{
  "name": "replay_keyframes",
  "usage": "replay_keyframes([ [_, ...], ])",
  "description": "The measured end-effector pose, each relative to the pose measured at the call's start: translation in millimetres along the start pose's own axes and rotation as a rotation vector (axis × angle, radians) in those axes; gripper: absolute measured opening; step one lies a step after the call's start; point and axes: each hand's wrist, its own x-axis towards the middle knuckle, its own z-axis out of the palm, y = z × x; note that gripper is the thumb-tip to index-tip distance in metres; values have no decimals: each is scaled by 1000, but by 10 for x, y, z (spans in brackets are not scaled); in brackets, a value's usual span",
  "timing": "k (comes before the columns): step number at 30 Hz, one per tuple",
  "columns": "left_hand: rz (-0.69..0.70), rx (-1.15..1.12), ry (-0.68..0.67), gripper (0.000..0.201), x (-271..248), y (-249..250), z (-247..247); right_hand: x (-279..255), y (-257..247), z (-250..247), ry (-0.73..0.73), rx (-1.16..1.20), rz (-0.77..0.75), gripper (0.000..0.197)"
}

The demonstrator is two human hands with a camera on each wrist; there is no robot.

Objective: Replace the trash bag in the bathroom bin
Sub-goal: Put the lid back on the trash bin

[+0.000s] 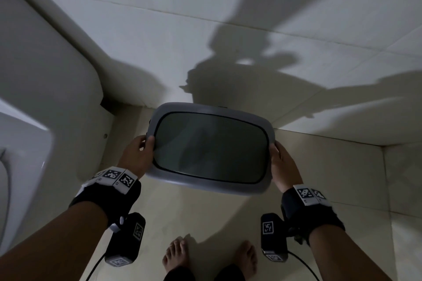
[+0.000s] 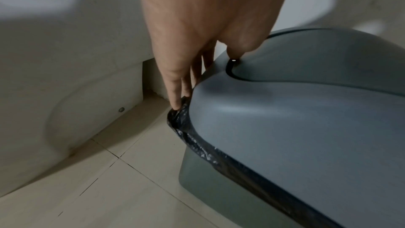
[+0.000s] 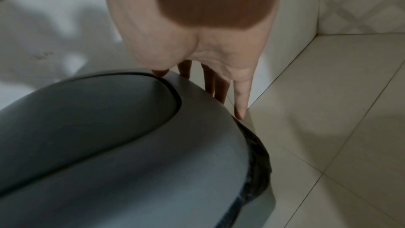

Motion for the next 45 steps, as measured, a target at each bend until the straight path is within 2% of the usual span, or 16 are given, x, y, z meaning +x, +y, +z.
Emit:
replay_keyframes([
  [3, 20, 16, -17, 49, 132, 36, -22, 88, -93, -20, -31, -2, -16, 41],
  [10, 22, 36, -19, 41, 175, 60, -13, 184, 4, 46, -18, -143, 29, 55],
  [15, 6, 46, -51, 44, 207, 23, -38, 140, -53, 71, -20, -219, 67, 54],
  [19, -98, -49, -175, 60, 319, 96, -76, 229, -17, 10, -43, -203, 111, 57],
  [21, -124, -65, -217, 66, 346, 163, -94, 262, 5, -35, -77, -157, 119, 68],
  [23, -85, -53, -213, 80, 364, 220, -112, 262, -29, -64, -107, -140, 122, 78],
  [25, -5, -58, -187, 93, 407, 242, -120, 251, -99, -52, -121, -128, 82, 69],
  [29, 136, -121, -173, 84, 448, 375, -139, 281, -200, -43, -118, -18, -13, 56],
  [34, 178, -103, -241, 80, 506, 446, -222, 407, -155, -102, -180, -7, -41, 74],
  [37, 184, -64, -279, 64, 505, 459, -249, 469, -178, -134, -188, -25, -54, 53],
  [39, 198, -34, -288, 74, 509, 468, -251, 498, -192, -169, -208, -62, -51, 51],
  [41, 218, -39, -287, 82, 506, 461, -241, 524, -201, -201, -235, -85, -72, 62],
  [45, 224, -24, -245, 79, 537, 412, -194, 575, -218, -196, -233, -99, -100, 63],
])
